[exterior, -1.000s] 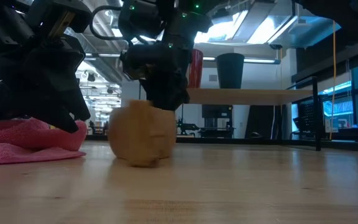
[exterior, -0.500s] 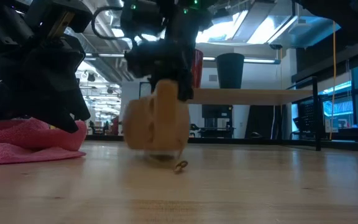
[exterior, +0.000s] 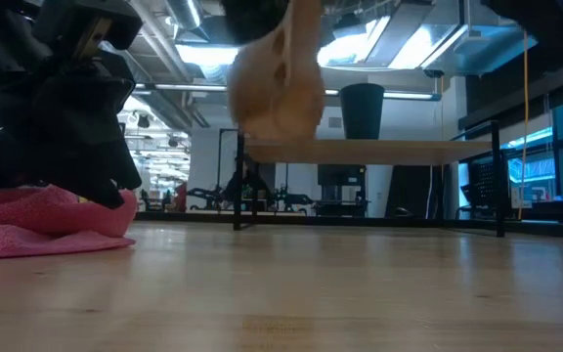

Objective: Stack small to large cups/mugs on shelf
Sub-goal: Put the brown wooden mug on the shelf

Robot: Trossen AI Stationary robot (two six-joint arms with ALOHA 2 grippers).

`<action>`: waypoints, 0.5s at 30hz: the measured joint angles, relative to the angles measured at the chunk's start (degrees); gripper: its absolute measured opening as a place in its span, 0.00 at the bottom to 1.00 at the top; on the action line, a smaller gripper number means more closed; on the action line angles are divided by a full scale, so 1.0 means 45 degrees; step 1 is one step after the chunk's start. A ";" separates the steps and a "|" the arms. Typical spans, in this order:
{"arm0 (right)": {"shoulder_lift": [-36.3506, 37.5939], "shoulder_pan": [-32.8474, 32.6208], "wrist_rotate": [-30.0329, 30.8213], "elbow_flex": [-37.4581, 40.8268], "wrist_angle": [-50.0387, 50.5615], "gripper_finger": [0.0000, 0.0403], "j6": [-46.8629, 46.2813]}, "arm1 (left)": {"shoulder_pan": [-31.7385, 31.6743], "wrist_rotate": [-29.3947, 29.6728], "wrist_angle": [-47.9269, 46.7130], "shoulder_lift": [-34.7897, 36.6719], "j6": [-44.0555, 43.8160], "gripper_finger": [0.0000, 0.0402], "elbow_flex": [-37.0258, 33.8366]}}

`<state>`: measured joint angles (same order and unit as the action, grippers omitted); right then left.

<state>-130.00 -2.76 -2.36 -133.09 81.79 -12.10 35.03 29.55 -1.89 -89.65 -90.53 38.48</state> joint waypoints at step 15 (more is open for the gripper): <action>0.5154 0.0571 0.1389 0.3315 0.1797 0.10 -0.2964 | -0.0605 0.0099 0.0016 0.0000 0.0962 0.26 0.0000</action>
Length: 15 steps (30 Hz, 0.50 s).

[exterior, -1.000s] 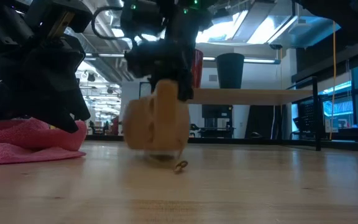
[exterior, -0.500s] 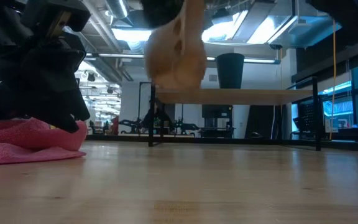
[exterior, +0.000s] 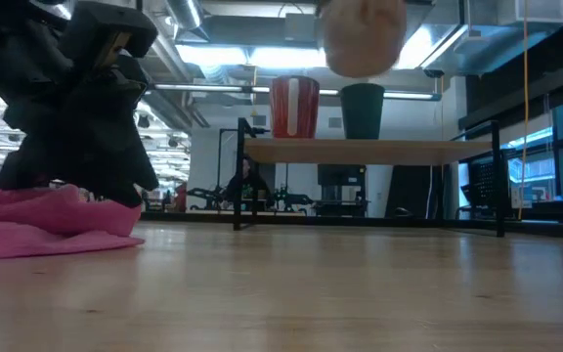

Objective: Stack small to large cups/mugs on shelf
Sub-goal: Put the brown wooden mug on the shelf

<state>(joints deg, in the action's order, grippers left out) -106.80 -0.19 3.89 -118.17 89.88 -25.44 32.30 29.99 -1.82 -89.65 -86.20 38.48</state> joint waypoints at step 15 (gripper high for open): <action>0.5784 0.1565 0.2352 0.7195 -0.0198 0.10 0.0115 | -0.0421 -0.0388 0.0130 0.0000 0.0641 0.26 0.0000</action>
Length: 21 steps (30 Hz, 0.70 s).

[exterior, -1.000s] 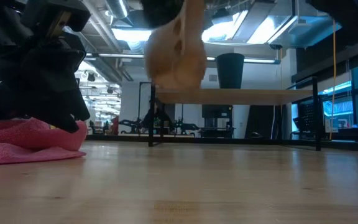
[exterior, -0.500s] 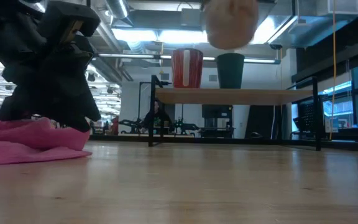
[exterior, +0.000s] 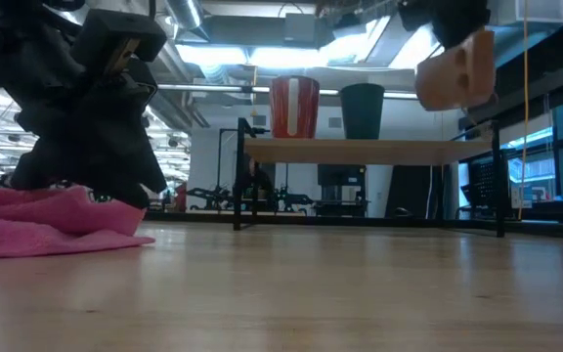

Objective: Stack small to large cups/mugs on shelf
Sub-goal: Put the brown wooden mug on the shelf

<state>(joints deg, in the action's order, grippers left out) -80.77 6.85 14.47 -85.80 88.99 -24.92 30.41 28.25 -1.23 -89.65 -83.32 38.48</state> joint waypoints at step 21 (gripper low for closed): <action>0.0496 0.6220 -0.2175 0.0111 -0.1560 0.10 0.6138 | -0.0339 -0.0509 0.0590 0.0000 0.0274 0.26 0.0000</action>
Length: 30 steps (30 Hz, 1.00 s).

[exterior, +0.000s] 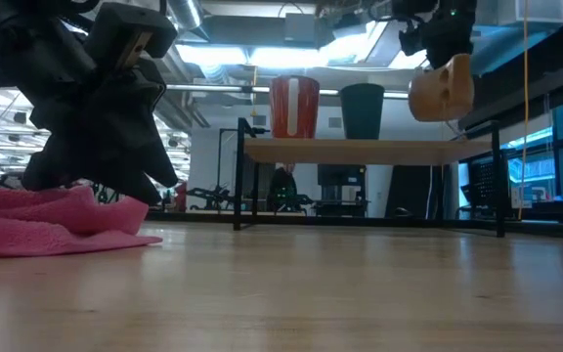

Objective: Stack small to large cups/mugs on shelf
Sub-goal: Put the brown wooden mug on the shelf

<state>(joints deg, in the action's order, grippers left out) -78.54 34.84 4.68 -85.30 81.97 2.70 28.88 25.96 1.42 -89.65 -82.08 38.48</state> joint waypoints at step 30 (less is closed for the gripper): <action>-0.2207 0.3893 -0.2336 0.0000 -0.1995 0.10 0.3834 | 0.0000 -0.0010 -0.0002 0.0000 -0.0418 0.26 0.0000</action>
<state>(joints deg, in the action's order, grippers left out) -88.48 52.36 -5.83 -85.30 73.00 19.96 28.88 25.91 1.41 -89.65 -83.96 38.48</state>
